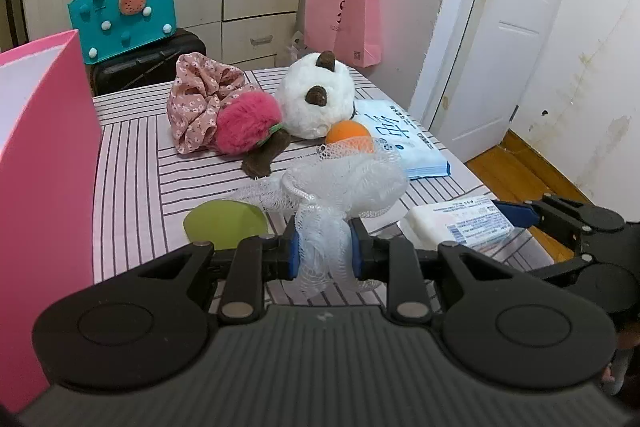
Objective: Organize soft objects
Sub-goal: 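Lift the mesh puff with the left gripper while the right gripper lifts the soap bar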
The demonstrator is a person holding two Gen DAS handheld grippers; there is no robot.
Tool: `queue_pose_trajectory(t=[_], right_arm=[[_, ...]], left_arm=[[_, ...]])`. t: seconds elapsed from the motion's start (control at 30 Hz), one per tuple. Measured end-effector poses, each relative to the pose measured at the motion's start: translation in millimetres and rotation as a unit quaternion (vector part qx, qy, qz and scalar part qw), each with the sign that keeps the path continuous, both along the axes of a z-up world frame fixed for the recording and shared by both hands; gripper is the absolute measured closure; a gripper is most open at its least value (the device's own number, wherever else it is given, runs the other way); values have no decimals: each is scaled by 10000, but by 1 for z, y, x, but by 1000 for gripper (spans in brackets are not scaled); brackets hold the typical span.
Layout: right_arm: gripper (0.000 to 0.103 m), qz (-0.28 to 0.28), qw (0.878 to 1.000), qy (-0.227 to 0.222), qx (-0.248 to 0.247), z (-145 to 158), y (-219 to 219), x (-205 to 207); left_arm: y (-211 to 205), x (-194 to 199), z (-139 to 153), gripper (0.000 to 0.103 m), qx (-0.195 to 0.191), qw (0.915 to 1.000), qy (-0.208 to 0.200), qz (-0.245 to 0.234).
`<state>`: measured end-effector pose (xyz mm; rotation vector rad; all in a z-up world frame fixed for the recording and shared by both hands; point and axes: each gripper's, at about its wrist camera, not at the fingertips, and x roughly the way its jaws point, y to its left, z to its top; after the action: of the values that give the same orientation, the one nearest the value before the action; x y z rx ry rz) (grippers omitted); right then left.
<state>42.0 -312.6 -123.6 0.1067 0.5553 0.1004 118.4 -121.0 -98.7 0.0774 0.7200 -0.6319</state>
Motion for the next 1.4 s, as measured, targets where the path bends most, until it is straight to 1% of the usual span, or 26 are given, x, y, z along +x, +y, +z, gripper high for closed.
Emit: queue_pose_trajectory(t=[0.1,0.2,0.4,0.5,0.7,0.83,0.93,1.1,1.17,1.23,1.3,1.4], right_arm=[[16,-3,10000,36,8,0,1,0],[16,32,10000,54,-70,3,4,-2],[16,69,9999,44,-86,10,4,-3],[16,107,9999,51,-39,15,3,-3],[16,182,9995,236,67,24,-1,-4],[16,289,9989,310,213,30,-4,-3],[16,386,9986,314,189,37,-5,-4],[16,622,9975,305,121,51,-4,-3],[16,749,9965,333,132,55,-2,-4],[16,826,9955,396,260,59,0,-5],[16,878,9944,449,384,63,0,-6],[16,1048,9912,557,587,69,2,-7]], left_arm=[[1,-2,4,80,-24,9999,-92,-104],[2,-2,10,80,-129,9995,-174,-212],[4,5,25,80,-109,9992,-370,-131],[10,9,31,80,-178,9993,-273,-171],[20,20,41,80,-356,9990,87,-257],[25,21,51,80,-348,9991,21,-243],[29,20,61,80,-381,9988,76,-295],[37,10,74,80,-416,9985,35,-367],[39,7,77,80,-360,9984,118,-415],[39,2,78,80,-94,9989,158,-440],[42,-4,81,80,58,9988,113,-471],[49,-6,84,80,-13,9975,417,-578]])
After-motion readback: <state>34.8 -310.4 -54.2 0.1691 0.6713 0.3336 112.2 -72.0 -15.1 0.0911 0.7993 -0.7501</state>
